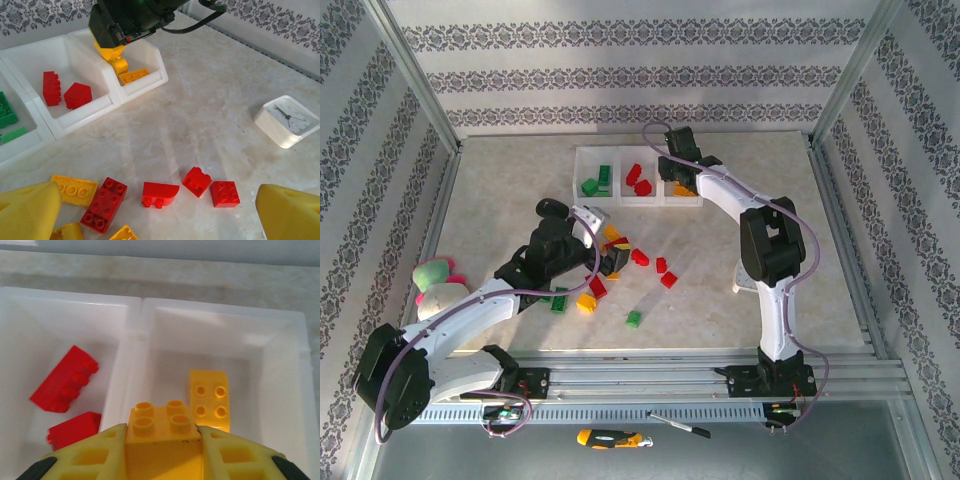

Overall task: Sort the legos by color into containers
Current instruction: Place the lego in the container, then pick up the lego from the middle-left of the table.

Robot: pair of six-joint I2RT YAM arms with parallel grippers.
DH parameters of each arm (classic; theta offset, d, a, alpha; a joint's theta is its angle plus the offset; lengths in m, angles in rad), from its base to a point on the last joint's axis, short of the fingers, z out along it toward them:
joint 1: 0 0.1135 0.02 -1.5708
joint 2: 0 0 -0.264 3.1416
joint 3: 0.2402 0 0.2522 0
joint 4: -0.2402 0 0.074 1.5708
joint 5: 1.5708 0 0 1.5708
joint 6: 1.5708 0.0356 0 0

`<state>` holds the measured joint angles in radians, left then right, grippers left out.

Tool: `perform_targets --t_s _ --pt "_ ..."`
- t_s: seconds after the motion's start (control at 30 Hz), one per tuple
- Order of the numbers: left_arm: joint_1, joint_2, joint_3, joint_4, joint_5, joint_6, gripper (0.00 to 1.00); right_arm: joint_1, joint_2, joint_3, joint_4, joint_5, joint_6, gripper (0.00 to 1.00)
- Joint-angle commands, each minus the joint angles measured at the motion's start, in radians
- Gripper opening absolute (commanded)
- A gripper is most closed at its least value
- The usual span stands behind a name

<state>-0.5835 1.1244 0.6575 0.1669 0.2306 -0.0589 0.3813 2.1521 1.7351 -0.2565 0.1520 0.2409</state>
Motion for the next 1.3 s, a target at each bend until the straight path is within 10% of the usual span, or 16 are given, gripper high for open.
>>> perform_targets --t_s 0.0,0.67,1.27 --pt "-0.016 -0.005 -0.011 0.045 -0.027 -0.004 0.99 -0.013 0.021 0.035 0.014 0.029 0.03 0.31" --pt "-0.016 0.148 0.236 -0.599 -0.276 -0.296 0.99 -0.007 -0.305 -0.298 0.115 -0.086 0.018 0.82" --pt "-0.113 0.254 0.129 -0.758 -0.195 -0.329 0.92 0.143 -0.647 -0.673 0.087 -0.137 0.003 0.86"
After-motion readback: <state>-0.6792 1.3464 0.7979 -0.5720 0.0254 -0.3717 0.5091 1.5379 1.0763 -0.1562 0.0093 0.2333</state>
